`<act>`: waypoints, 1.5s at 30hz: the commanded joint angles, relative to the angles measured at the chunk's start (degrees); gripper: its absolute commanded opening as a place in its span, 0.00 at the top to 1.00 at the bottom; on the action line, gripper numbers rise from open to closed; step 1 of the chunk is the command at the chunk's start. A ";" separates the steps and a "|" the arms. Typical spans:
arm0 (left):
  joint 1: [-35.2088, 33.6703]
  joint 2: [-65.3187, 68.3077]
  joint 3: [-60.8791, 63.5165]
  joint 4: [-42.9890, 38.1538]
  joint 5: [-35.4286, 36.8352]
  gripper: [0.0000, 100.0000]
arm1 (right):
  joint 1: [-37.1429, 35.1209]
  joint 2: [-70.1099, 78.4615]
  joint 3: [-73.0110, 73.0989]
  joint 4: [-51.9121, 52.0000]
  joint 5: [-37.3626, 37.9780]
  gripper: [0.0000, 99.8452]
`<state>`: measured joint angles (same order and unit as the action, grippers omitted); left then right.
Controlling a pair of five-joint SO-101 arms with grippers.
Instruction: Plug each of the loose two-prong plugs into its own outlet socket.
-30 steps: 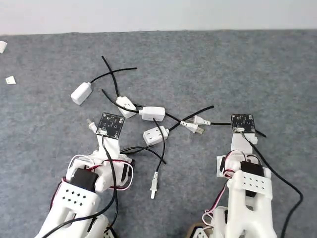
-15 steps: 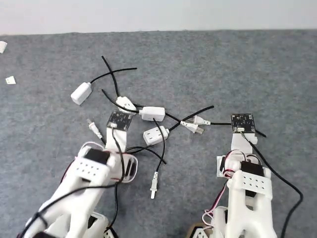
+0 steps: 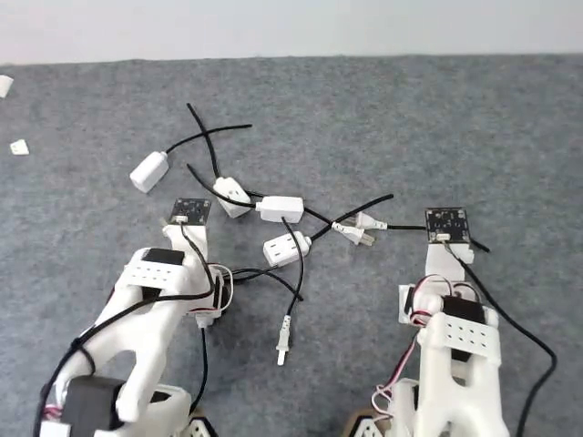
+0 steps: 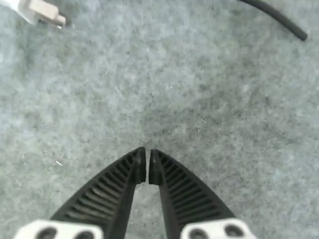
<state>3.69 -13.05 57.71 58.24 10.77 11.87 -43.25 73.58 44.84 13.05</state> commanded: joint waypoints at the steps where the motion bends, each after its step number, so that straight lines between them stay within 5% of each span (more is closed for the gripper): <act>1: -0.62 1.14 -0.22 1.23 -0.35 0.86 | 0.22 0.22 -1.93 -1.63 -0.44 0.97; 8: -0.44 1.05 -2.33 2.73 -6.42 0.99 | 0.13 0.22 -1.58 -1.71 -0.53 0.97; 22: 3.87 1.05 -17.54 14.42 0.53 0.99 | -1.54 0.22 -1.32 -1.71 -0.18 0.97; 30: 13.10 1.58 -25.71 12.84 17.14 0.99 | -1.36 0.22 -1.32 -1.71 -0.18 0.97; 41: 13.98 1.76 -20.79 0.79 22.33 0.98 | -1.36 0.13 -0.97 -1.71 -0.09 0.97; 45: 13.54 1.76 -13.14 -5.01 22.33 0.88 | -1.27 0.13 -0.79 -2.77 0.00 0.97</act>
<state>17.23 -11.12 41.98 57.19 32.40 10.81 -43.25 73.58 43.25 13.05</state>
